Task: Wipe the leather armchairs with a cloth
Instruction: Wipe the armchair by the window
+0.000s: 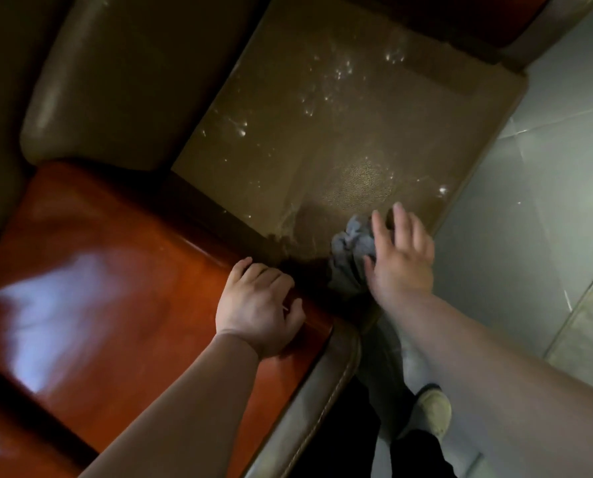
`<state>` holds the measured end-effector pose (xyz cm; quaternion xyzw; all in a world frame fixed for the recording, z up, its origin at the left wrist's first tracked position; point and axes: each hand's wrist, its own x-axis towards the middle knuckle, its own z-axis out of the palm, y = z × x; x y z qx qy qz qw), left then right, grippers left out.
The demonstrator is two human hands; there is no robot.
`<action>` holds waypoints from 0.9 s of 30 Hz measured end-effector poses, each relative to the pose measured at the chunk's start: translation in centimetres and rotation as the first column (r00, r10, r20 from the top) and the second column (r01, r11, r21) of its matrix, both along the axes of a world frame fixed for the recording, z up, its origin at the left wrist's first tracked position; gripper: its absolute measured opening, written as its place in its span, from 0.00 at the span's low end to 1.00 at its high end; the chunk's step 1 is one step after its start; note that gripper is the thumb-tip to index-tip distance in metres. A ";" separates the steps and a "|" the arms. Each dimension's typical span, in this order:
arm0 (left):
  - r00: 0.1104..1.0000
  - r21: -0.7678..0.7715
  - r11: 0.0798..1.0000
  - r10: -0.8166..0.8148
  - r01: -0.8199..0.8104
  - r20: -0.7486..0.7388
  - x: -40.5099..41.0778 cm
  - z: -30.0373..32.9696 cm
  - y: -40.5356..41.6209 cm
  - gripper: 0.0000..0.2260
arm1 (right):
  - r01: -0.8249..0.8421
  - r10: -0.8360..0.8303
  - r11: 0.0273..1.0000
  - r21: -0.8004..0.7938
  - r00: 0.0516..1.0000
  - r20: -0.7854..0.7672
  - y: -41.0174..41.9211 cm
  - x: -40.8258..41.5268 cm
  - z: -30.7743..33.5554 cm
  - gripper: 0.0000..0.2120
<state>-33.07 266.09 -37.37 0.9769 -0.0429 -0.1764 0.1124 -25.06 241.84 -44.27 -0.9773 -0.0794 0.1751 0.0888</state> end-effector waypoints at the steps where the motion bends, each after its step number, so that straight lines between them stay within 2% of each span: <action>1: 1.000 0.004 1.000 -0.003 0.003 -0.001 0.0 0.0 0.0 0.14 | -0.108 0.108 0.994 0.032 0.994 0.005 0.4 -0.4 -0.4 0.36; 3: 1.000 0.018 1.000 -0.022 0.022 -0.011 0.1 0.1 -0.1 0.15 | -0.323 0.321 0.946 -0.025 0.945 -0.054 1.8 -1.4 -1.4 0.37; 4: 1.000 0.016 0.999 -0.029 0.030 -0.009 0.2 0.1 -0.1 0.15 | -0.366 0.360 0.927 -0.084 0.930 -0.077 2.4 -1.8 -2.0 0.38; 6: 0.999 0.015 0.999 -0.033 0.033 -0.002 0.3 -0.1 0.0 0.15 | -0.305 0.292 0.943 -0.134 0.951 -0.104 3.5 -2.0 -2.9 0.43; 10: 0.999 0.036 0.999 -0.040 0.040 -0.006 0.2 -0.2 0.0 0.16 | -0.180 0.169 0.977 -0.112 0.981 -0.100 4.8 -0.3 -3.7 0.50; 12: 1.000 0.046 0.999 -0.026 0.026 -0.017 0.3 0.1 -0.2 0.16 | -0.258 0.254 0.963 -0.078 0.966 -0.055 3.6 -1.0 -4.5 0.47; 16: 0.999 0.058 0.998 -0.014 0.016 -0.035 0.6 0.2 -0.4 0.17 | -0.553 0.553 0.833 0.012 0.833 -0.033 -1.4 -5.7 -4.7 0.36; 19: 1.000 0.060 0.998 -0.014 0.014 -0.012 0.5 -0.3 -0.2 0.17 | -0.626 0.634 0.771 -0.116 0.771 0.052 -2.1 -4.2 -5.4 0.34; 20: 1.000 0.053 0.999 -0.012 0.012 -0.001 0.4 -0.5 -0.2 0.17 | -0.586 0.602 0.795 -0.157 0.795 0.081 -1.5 -2.4 -5.7 0.35; 22: 1.000 0.045 0.999 -0.004 0.003 0.028 0.2 -0.5 -0.1 0.16 | -0.349 0.366 0.927 -0.137 0.920 0.138 -0.8 1.6 -5.8 0.35; 23: 0.999 0.044 0.999 -0.004 0.003 0.035 0.3 -0.5 -0.1 0.16 | -0.247 0.263 0.962 -0.119 0.954 0.144 -0.7 2.7 -5.7 0.35; 24: 1.000 0.045 0.999 -0.008 0.007 0.028 0.3 -0.3 -0.1 0.16 | -0.223 0.233 0.971 -0.085 0.965 0.123 -0.6 2.5 -5.2 0.36; 27: 1.000 0.037 0.999 -0.016 0.015 0.014 0.6 0.0 -0.2 0.17 | -0.416 0.417 0.909 -0.027 0.904 0.097 -1.7 -4.0 -5.1 0.39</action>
